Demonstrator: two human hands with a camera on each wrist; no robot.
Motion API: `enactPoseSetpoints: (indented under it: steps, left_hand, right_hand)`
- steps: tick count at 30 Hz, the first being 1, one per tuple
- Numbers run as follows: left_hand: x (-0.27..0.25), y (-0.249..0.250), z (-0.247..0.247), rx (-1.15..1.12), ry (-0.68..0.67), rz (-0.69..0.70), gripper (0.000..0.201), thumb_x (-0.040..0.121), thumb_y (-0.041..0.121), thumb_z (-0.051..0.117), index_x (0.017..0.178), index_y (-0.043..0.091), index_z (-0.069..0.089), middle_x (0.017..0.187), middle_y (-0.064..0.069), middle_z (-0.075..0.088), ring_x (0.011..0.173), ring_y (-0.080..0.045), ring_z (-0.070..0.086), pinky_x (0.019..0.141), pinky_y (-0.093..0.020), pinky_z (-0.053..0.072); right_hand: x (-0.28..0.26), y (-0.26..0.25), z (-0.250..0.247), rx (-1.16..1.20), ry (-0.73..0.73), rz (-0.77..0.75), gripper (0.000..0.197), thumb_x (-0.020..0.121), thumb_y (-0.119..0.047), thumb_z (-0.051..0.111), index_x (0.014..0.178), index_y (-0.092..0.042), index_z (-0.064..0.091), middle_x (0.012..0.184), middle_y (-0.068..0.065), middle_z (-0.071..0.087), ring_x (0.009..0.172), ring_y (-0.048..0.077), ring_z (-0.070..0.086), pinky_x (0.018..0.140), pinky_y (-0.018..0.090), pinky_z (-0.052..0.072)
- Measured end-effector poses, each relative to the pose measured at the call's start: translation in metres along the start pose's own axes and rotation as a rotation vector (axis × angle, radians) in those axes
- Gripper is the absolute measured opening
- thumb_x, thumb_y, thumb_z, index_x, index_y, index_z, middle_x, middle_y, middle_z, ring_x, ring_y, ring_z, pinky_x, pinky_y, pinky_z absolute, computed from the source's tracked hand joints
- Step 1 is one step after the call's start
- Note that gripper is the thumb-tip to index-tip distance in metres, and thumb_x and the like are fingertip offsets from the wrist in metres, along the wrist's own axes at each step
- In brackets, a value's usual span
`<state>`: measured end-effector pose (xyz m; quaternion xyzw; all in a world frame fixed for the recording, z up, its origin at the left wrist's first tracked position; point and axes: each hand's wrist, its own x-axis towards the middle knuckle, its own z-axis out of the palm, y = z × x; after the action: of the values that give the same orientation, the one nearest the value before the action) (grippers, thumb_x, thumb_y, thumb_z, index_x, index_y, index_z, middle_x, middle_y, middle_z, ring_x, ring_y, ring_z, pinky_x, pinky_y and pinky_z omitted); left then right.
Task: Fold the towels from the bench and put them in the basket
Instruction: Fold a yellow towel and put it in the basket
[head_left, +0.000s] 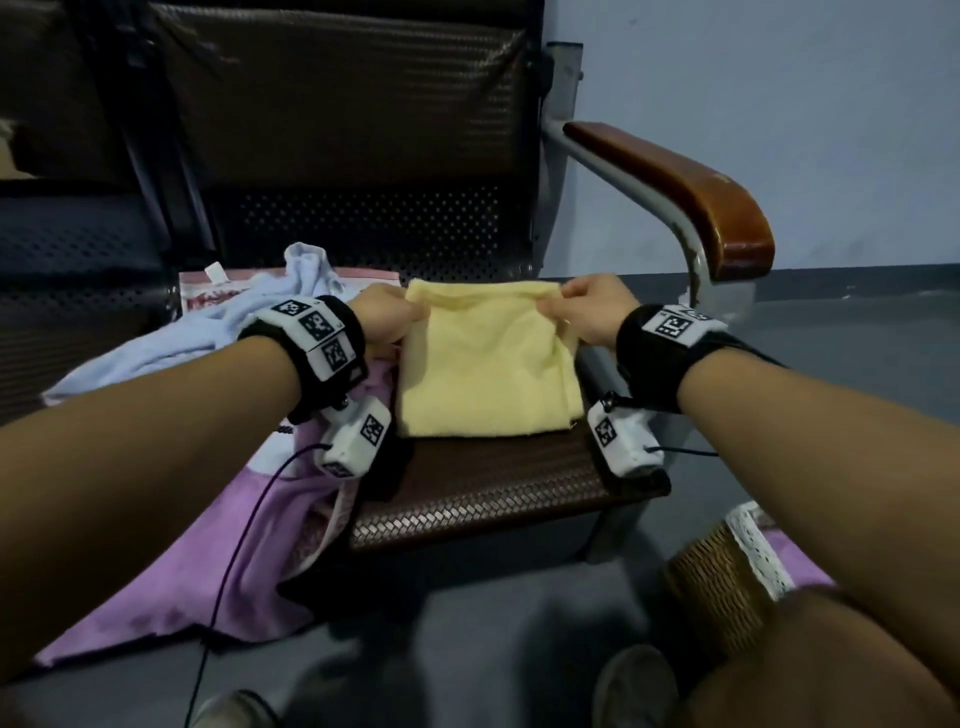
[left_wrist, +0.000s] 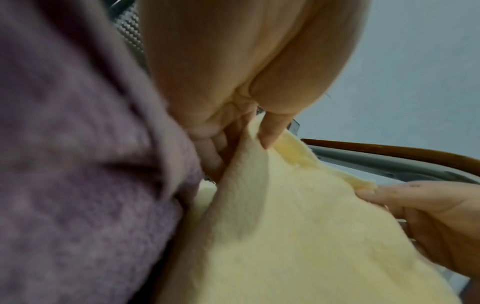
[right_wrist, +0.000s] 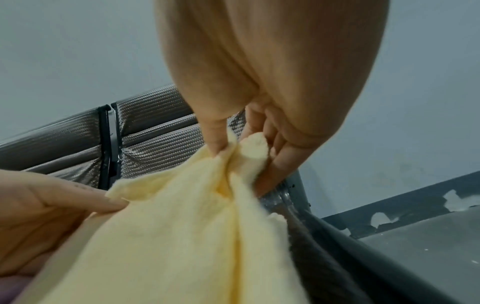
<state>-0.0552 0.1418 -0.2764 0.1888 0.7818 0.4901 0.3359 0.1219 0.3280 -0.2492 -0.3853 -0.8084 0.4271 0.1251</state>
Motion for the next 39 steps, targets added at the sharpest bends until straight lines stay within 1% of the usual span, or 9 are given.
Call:
enactPoseSetpoints:
  steps: [7, 12, 16, 19, 21, 25, 28, 34, 39]
  left_hand:
    - [0.03, -0.005, 0.002, 0.331, 0.203, 0.042, 0.018, 0.089, 0.017, 0.056, 0.085, 0.003, 0.066, 0.074, -0.01, 0.058, 0.074, -0.032, 0.061, 0.061, -0.032, 0.045]
    - [0.02, -0.004, 0.006, 0.397, 0.215, 0.262, 0.025, 0.08, 0.022, 0.072, 0.062, 0.022, 0.055, 0.07, 0.002, 0.06, 0.076, -0.022, 0.059, 0.071, -0.032, 0.05]
    - [-0.009, -0.018, 0.019, 0.59, -0.243, 0.312, 0.037, 0.068, 0.043, 0.087, 0.094, 0.022, 0.073, 0.1, 0.006, 0.073, 0.099, -0.018, 0.067, 0.095, -0.035, 0.053]
    - [-0.027, -0.036, 0.028, 0.921, -0.241, 0.35, 0.089, 0.062, 0.05, 0.089, 0.139, 0.026, 0.051, 0.137, 0.003, 0.054, 0.125, -0.018, 0.05, 0.108, -0.032, 0.04]
    - [-0.031, -0.044, 0.028, 0.956, -0.215, 0.362, 0.102, 0.065, 0.043, 0.089, 0.15, 0.02, 0.038, 0.149, -0.004, 0.046, 0.134, -0.023, 0.044, 0.112, -0.031, 0.035]
    - [-0.035, -0.049, 0.015, 0.958, -0.111, 0.327, 0.074, 0.076, 0.024, 0.079, 0.142, 0.016, 0.046, 0.132, -0.007, 0.06, 0.121, -0.027, 0.056, 0.097, -0.03, 0.043]
    - [-0.042, -0.049, 0.007, 0.988, -0.019, 0.434, 0.01, 0.083, 0.029, 0.065, 0.089, 0.021, 0.06, 0.089, -0.002, 0.065, 0.094, -0.028, 0.063, 0.074, -0.031, 0.04]
    - [-0.048, -0.043, 0.005, 0.436, 0.014, 0.32, 0.028, 0.065, 0.043, 0.053, 0.065, 0.017, 0.061, 0.07, 0.003, 0.061, 0.068, -0.013, 0.053, 0.064, -0.029, 0.041]
    - [-0.04, -0.044, 0.012, 0.29, 0.085, 0.2, 0.027, 0.093, 0.031, 0.055, 0.077, 0.013, 0.068, 0.081, -0.002, 0.065, 0.082, -0.021, 0.056, 0.075, -0.032, 0.041]
  right_hand:
    - [0.028, -0.014, 0.031, -0.291, 0.034, -0.086, 0.032, 0.093, -0.03, 0.063, 0.123, -0.02, 0.063, 0.122, 0.001, 0.066, 0.108, 0.021, 0.061, 0.089, 0.029, 0.048]
    - [0.007, -0.016, 0.033, -0.476, -0.11, -0.32, 0.021, 0.089, -0.038, 0.066, 0.106, -0.027, 0.072, 0.113, -0.005, 0.068, 0.11, 0.018, 0.063, 0.095, 0.034, 0.05]
    - [-0.017, -0.003, 0.037, -0.717, -0.465, -0.368, 0.059, 0.078, -0.056, 0.076, 0.128, -0.025, 0.064, 0.122, -0.007, 0.066, 0.112, 0.012, 0.061, 0.091, 0.024, 0.045]
    - [-0.025, 0.01, 0.034, -0.871, -0.537, -0.353, 0.092, 0.076, -0.053, 0.08, 0.152, -0.018, 0.039, 0.152, 0.001, 0.045, 0.137, 0.021, 0.044, 0.11, 0.028, 0.034]
    - [-0.027, 0.012, 0.031, -0.936, -0.523, -0.359, 0.082, 0.085, -0.044, 0.075, 0.152, -0.015, 0.038, 0.154, 0.004, 0.044, 0.139, 0.024, 0.042, 0.114, 0.03, 0.032]
    - [-0.033, 0.013, 0.025, -0.891, -0.362, -0.438, 0.024, 0.098, -0.023, 0.053, 0.114, -0.012, 0.067, 0.111, 0.009, 0.069, 0.11, 0.031, 0.062, 0.093, 0.038, 0.049]
    - [-0.039, 0.014, 0.013, -0.757, -0.292, -0.456, 0.017, 0.099, -0.025, 0.051, 0.099, -0.013, 0.063, 0.096, 0.006, 0.066, 0.096, 0.028, 0.062, 0.079, 0.034, 0.045]
    - [-0.043, 0.019, -0.011, -0.29, -0.264, -0.318, 0.023, 0.09, -0.048, 0.066, 0.096, -0.026, 0.063, 0.096, -0.004, 0.068, 0.09, 0.017, 0.064, 0.078, 0.034, 0.049]
    - [-0.037, 0.025, -0.01, -0.295, -0.386, -0.154, 0.033, 0.08, -0.036, 0.08, 0.107, -0.026, 0.064, 0.099, -0.001, 0.073, 0.096, 0.018, 0.07, 0.082, 0.03, 0.055]
